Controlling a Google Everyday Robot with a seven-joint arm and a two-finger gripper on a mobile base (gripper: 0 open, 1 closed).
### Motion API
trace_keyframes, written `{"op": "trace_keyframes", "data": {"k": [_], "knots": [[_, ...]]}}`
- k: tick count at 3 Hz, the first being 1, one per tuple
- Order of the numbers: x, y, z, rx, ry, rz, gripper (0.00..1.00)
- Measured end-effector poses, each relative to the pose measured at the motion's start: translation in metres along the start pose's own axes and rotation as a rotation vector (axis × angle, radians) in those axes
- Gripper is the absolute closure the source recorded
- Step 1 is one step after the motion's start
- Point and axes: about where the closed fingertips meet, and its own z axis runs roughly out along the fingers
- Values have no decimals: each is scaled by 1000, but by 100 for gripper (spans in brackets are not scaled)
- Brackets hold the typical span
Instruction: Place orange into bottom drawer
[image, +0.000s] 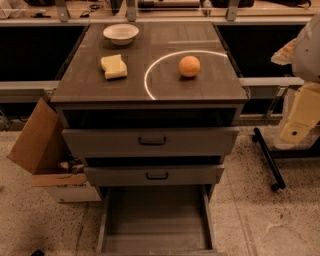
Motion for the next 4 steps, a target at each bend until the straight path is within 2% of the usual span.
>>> {"op": "trace_keyframes", "data": {"k": [1, 2, 3, 4], "knots": [[0, 0, 0, 0, 0, 0, 0], [-15, -21, 15, 13, -86, 53, 0], [-61, -77, 57, 6, -314, 167, 0], [-101, -114, 90, -15, -455, 210, 0]]}}
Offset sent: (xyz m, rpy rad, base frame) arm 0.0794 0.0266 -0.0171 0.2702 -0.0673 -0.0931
